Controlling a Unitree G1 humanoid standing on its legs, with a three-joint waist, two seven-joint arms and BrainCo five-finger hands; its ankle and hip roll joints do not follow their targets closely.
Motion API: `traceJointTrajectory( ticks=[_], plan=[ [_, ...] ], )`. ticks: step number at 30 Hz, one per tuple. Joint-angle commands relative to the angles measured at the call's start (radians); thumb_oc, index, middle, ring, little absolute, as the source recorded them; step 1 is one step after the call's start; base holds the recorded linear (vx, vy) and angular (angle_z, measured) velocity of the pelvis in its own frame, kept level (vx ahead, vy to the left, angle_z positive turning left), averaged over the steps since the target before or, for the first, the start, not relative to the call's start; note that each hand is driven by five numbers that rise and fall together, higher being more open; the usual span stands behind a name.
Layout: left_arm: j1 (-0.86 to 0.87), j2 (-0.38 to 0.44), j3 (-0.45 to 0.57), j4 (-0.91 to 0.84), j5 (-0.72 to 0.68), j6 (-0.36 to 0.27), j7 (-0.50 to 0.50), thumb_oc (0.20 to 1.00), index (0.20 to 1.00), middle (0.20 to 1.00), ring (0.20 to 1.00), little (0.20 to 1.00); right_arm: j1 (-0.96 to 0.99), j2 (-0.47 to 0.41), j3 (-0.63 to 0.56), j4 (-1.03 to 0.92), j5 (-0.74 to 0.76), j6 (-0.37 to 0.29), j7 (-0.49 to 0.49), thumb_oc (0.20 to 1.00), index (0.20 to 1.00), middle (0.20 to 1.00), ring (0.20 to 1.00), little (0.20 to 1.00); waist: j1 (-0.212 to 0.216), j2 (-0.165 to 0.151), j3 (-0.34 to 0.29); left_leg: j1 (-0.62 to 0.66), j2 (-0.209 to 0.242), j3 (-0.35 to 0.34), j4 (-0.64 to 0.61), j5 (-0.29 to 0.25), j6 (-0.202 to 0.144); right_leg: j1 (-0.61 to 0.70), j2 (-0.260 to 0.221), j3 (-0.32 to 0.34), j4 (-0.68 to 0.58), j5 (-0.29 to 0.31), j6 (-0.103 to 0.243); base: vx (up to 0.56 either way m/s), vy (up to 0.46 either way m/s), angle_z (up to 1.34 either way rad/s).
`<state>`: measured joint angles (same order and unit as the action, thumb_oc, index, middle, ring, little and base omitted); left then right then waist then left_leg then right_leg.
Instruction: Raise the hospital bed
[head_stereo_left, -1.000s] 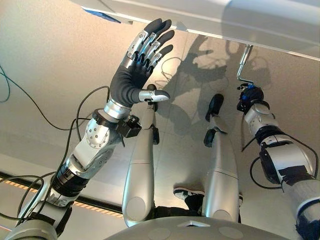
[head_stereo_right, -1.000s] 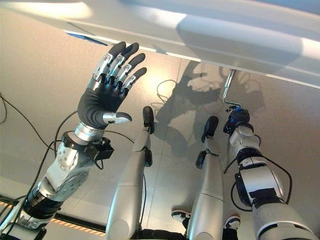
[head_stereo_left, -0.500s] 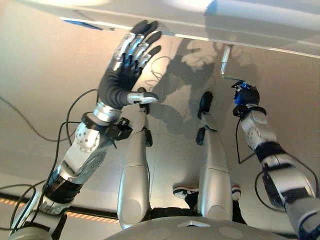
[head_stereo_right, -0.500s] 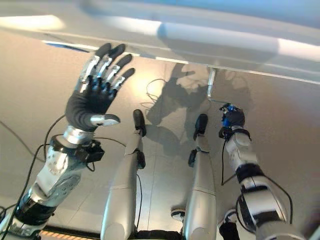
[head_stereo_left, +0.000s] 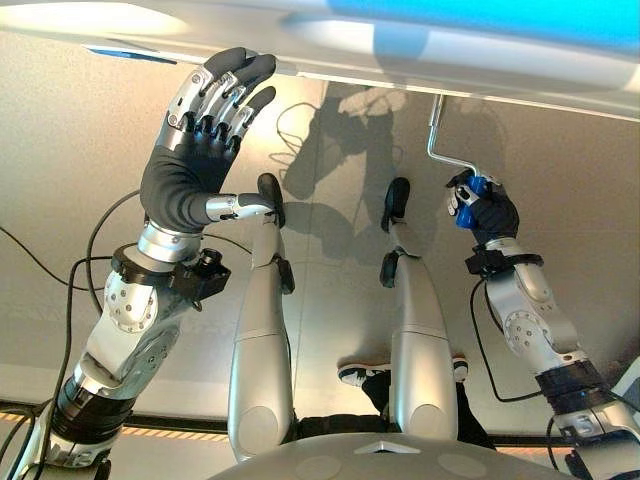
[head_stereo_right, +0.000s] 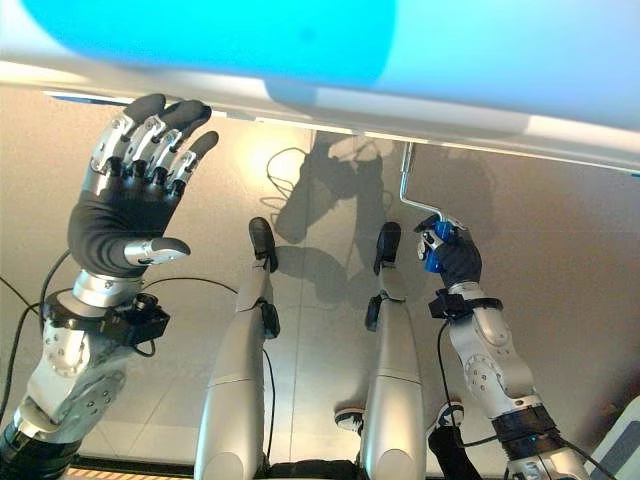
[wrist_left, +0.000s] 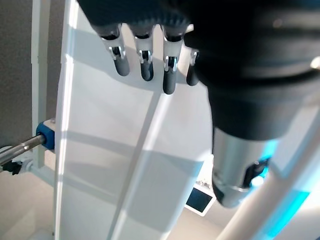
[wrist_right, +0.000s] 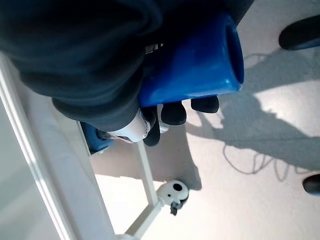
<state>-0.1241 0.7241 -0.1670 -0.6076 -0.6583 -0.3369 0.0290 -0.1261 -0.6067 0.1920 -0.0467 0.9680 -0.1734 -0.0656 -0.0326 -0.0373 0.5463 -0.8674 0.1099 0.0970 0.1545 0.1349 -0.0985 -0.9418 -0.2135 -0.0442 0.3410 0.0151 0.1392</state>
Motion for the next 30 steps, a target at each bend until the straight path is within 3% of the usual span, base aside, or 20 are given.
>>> traceJointTrajectory(
  ticks=[1, 6, 12, 24, 29, 30],
  plan=[
    [0.043, 0.024, 0.038, -0.071, 0.064, -0.037, -0.012, 1.000, 1.000, 1.000, 1.000, 1.000, 0.111, -0.088, -0.052, -0.378, 0.144, -0.190, 0.187, 0.200, 0.200, 0.200, 0.200, 0.200, -0.037, -0.042, -0.026, 0.032, 0.041, -0.044, 0.104, -0.087, -0.033, 0.069, 0.032, -0.061, -0.050, 0.045, 0.044, 0.00, 0.035, 0.02],
    [-0.009, 0.002, -0.010, -0.027, 0.074, -0.041, 0.008, 1.000, 1.000, 1.000, 1.000, 1.000, -0.070, -0.071, 0.143, -0.351, 0.146, -0.145, 0.186, 0.200, 0.200, 0.200, 0.200, 0.200, -0.001, -0.027, -0.026, 0.021, 0.024, -0.063, 0.111, -0.087, -0.026, 0.094, 0.014, -0.080, -0.062, 0.048, 0.044, 0.01, 0.040, 0.10],
    [-0.072, -0.061, -0.060, 0.013, 0.064, -0.041, 0.047, 1.000, 1.000, 1.000, 1.000, 1.000, -0.348, 0.110, 0.289, -0.233, 0.111, -0.155, 0.092, 0.200, 0.200, 0.200, 0.200, 0.200, 0.057, 0.003, -0.026, 0.007, -0.001, -0.086, 0.122, -0.094, -0.017, 0.119, -0.009, -0.105, -0.067, 0.046, 0.044, 0.01, 0.037, 0.07],
    [-0.118, -0.080, -0.116, 0.020, 0.042, -0.047, 0.070, 1.000, 1.000, 1.000, 1.000, 1.000, -0.609, 0.249, 0.404, 0.032, -0.020, -0.100, -0.006, 0.200, 0.200, 0.200, 0.200, 0.200, 0.119, 0.040, -0.026, -0.003, -0.028, -0.107, 0.128, -0.098, -0.011, 0.149, -0.033, -0.125, -0.088, 0.052, 0.043, 0.01, 0.031, 0.05],
    [-0.143, -0.095, -0.163, 0.032, 0.004, -0.062, 0.062, 1.000, 1.000, 1.000, 1.000, 1.000, -0.748, 0.381, 0.419, 0.445, -0.109, -0.046, -0.070, 0.200, 0.200, 0.200, 0.200, 0.200, 0.151, 0.066, -0.026, -0.006, -0.036, -0.108, 0.130, -0.100, -0.008, 0.153, -0.041, -0.126, -0.096, 0.056, 0.044, 0.00, 0.037, 0.01],
    [-0.143, -0.095, -0.163, 0.032, 0.004, -0.062, 0.062, 1.000, 1.000, 1.000, 1.000, 1.000, -0.748, 0.381, 0.419, 0.445, -0.109, -0.046, -0.070, 0.200, 0.200, 0.200, 0.200, 0.200, 0.151, 0.066, -0.026, -0.006, -0.036, -0.108, 0.130, -0.100, -0.008, 0.153, -0.041, -0.126, -0.096, 0.056, 0.044, 0.01, 0.043, 0.01]
  ],
)
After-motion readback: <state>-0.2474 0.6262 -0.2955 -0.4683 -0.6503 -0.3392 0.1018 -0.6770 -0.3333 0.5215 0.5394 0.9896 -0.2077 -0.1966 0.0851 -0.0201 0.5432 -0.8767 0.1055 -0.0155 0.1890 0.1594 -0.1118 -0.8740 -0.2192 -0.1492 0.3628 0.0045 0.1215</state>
